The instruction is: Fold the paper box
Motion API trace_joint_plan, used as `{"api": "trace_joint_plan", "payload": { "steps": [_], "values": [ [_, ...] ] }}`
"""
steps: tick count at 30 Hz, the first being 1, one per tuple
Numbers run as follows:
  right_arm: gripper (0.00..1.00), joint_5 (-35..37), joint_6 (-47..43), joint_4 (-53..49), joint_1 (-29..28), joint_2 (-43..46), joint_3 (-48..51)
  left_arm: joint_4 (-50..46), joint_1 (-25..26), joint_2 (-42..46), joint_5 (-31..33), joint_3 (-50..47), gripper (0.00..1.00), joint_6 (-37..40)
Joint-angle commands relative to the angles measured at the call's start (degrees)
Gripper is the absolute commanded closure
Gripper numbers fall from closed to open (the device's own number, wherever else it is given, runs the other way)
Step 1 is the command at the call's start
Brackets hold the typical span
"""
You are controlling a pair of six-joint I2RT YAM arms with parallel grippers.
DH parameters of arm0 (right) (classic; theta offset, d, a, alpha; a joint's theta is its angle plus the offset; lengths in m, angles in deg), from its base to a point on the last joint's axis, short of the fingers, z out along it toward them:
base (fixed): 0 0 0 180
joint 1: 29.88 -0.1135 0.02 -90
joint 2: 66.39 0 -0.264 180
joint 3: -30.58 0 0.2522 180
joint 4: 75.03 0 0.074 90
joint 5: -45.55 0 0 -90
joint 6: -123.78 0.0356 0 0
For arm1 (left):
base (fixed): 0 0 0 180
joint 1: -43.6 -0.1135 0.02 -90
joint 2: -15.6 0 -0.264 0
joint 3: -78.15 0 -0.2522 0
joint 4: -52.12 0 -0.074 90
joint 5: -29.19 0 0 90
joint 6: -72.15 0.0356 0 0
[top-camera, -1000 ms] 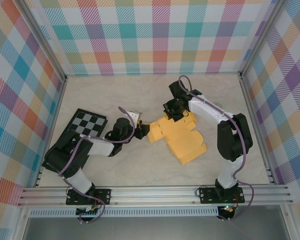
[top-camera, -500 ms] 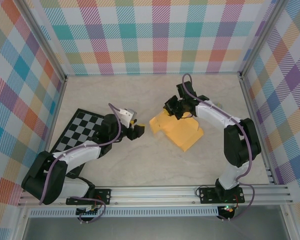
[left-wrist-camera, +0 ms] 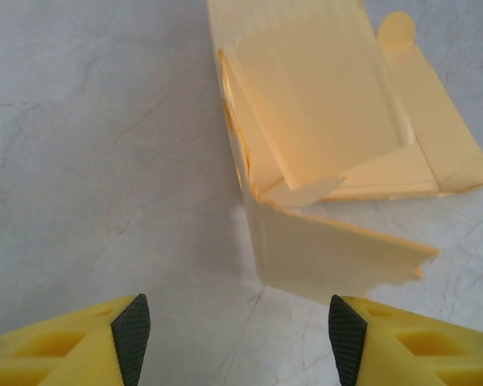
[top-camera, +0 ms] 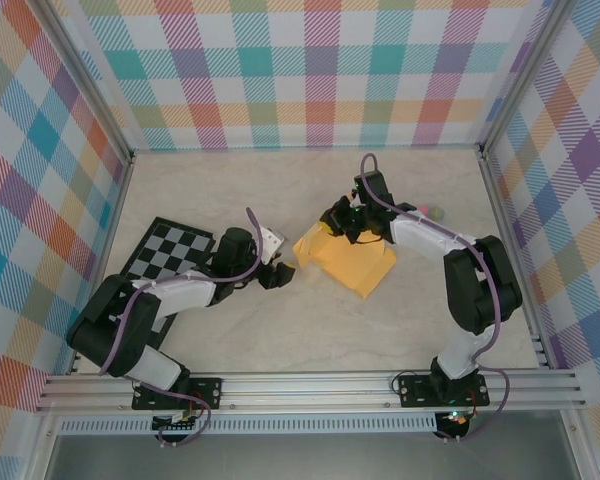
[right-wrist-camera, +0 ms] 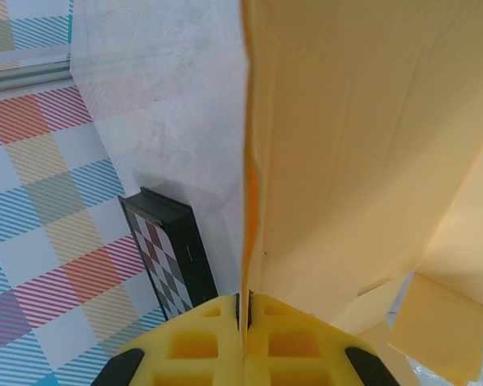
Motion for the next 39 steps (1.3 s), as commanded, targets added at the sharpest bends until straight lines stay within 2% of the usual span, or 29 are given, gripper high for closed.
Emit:
{"api": "trace_joint_plan", "payload": {
  "steps": [1, 4, 7, 9, 15, 20, 24, 30, 34, 39],
  "values": [
    [1.0, -1.67, -0.24, 4.96, 0.25, 1.92, 2.87, 5.43, 0.94, -2.36, 1.02, 2.61, 0.4, -0.31],
    [1.0, -1.87, -0.73, 6.48, 0.31, 2.33, 4.35, 7.01, 1.97, -4.87, 0.93, 4.28, 0.46, -1.41],
    [1.0, -2.68, -1.12, 7.58, 0.38, 2.33, 5.02, 9.3, 3.49, -6.79, 0.37, 5.27, 0.56, -2.77],
    [1.0, -3.04, -0.63, 8.52, 0.59, 2.23, 5.83, 10.24, 4.74, -7.61, 0.73, 5.71, 0.59, -3.43],
    [1.0, -2.67, 1.87, 14.67, 0.86, 3.14, 10.02, 13.55, 6.92, -8.1, 1.31, 5.52, 0.56, -6.86],
    [1.0, -1.74, 1.96, 17.39, 0.86, 4.49, 12.03, 11.28, 7.68, -6.42, 0.81, 3.75, 0.53, -4.98],
    [1.0, -1.71, 2.8, 23.11, 0.86, 4.8, 14.6, 11.85, 8.0, -6.91, -0.7, 3.09, 0.55, -6.65],
    [1.0, -1.45, 3.76, 30.23, 0.86, 5.8, 17.98, 13.63, 10.0, -7.88, 0.73, 2.7, 0.55, -7.42],
    [1.0, -1.75, 4.35, 33.66, 1.16, 7.04, 20.95, 14.93, 10.96, -8.1, 2.61, 1.9, 0.55, -8.18],
    [1.0, -0.68, 6.82, 39.09, 1.46, 7.97, 24.98, 14.25, 13.08, -8.53, 8.9, 2.11, 0.55, -7.7]
  ]
}}
